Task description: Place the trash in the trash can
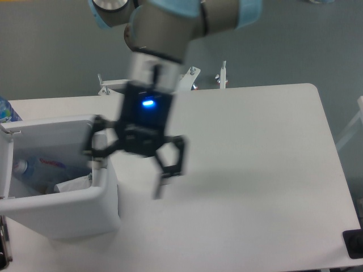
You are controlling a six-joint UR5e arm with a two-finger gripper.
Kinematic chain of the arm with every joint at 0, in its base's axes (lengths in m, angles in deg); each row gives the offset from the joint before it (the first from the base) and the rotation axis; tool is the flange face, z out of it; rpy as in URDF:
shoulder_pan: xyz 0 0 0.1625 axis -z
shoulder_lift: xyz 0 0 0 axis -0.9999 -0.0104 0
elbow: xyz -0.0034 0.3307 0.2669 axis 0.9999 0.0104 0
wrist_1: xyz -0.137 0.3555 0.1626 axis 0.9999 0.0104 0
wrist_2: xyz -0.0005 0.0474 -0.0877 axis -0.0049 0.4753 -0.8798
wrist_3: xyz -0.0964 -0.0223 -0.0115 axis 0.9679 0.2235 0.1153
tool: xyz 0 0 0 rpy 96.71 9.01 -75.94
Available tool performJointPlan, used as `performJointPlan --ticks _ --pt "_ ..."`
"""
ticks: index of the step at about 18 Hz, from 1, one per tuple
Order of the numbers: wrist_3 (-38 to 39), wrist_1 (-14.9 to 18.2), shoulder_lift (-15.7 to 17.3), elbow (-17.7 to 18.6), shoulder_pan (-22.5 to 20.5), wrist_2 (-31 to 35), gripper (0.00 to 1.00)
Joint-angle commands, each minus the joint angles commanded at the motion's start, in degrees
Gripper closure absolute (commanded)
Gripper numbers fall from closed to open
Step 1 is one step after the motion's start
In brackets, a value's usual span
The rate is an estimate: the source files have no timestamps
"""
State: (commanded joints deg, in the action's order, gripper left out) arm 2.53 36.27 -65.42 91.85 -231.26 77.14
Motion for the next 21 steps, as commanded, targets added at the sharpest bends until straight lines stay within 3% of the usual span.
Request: performJointPlan --ticks 3,5,7,12,15,18,21 --pt "-9.1 0.7 0.2 0.8 -2.8 5.4 0.0" --pt "-19.2 1.9 0.1 1.1 -4.2 10.6 0.0" --pt "-28.6 4.0 0.2 1.8 -6.0 14.8 0.0" --pt "-42.8 10.4 2.5 4.1 -6.9 23.5 0.0" --pt "-45.8 11.5 4.0 5.9 -7.4 24.3 0.0" --pt "-45.9 15.0 4.6 4.9 -7.7 23.8 0.0" --pt "-45.2 15.6 5.3 5.2 -7.7 23.7 0.0"
